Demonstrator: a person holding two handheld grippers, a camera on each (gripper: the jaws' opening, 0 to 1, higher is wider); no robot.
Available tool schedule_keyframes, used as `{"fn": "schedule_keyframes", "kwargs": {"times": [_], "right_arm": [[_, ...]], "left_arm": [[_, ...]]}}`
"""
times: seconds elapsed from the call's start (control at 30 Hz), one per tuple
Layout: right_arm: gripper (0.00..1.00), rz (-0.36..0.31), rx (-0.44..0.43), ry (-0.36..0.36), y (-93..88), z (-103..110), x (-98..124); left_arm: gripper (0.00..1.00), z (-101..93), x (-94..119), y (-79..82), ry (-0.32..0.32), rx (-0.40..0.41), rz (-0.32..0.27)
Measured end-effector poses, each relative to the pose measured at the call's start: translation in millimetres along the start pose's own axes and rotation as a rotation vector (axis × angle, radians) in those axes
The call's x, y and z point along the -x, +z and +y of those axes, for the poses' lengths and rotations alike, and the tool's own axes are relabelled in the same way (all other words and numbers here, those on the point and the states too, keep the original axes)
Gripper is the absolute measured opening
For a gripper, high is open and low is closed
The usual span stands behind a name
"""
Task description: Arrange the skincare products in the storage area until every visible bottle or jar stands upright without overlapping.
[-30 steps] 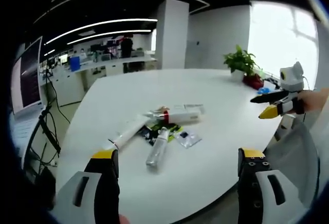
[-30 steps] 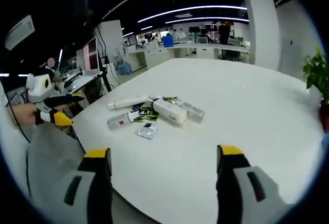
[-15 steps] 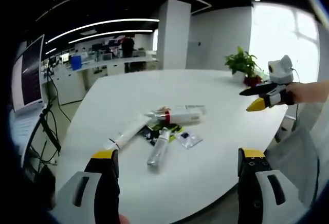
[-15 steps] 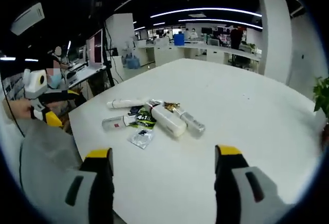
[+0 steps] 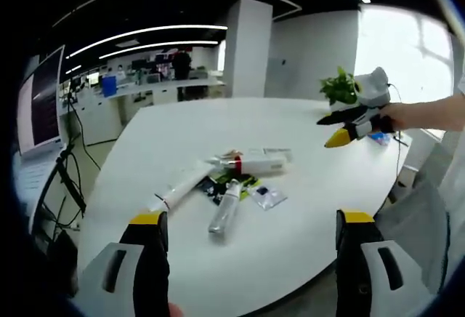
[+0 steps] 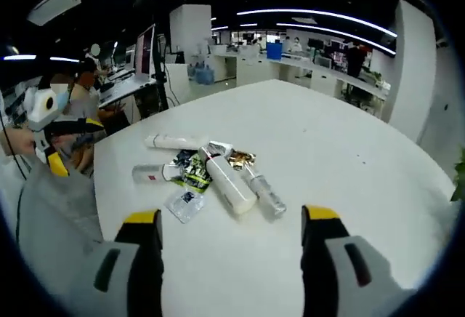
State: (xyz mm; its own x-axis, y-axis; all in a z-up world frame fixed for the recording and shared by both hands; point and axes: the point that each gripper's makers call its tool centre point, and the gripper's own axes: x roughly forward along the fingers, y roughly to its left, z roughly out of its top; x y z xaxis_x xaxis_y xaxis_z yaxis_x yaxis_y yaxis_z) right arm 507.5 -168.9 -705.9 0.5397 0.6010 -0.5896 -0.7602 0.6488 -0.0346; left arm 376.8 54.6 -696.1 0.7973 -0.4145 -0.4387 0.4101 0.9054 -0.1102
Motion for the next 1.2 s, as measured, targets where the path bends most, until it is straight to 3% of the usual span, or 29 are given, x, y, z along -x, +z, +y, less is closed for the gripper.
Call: {"fn": "schedule_keyframes", "kwargs": {"times": [0.5,0.77,1.2], "right_arm": [[0.71,0.111,0.155,0.097,8.4,-4.8,-46.8],[0.61,0.151,0.197,0.139,11.6,-2.1,-68.6],[0.53,0.206,0.264,0.186,13.7,1.6,-101.0]], "left_arm": [[0.93,5.8,0.7,-0.3,0.023,0.018,-0.002],[0.93,9.5,0.7,0.2,0.036,0.020,-0.009],[0.92,11.6,0.3,0.7,0.042,0.022,-0.014]]}}
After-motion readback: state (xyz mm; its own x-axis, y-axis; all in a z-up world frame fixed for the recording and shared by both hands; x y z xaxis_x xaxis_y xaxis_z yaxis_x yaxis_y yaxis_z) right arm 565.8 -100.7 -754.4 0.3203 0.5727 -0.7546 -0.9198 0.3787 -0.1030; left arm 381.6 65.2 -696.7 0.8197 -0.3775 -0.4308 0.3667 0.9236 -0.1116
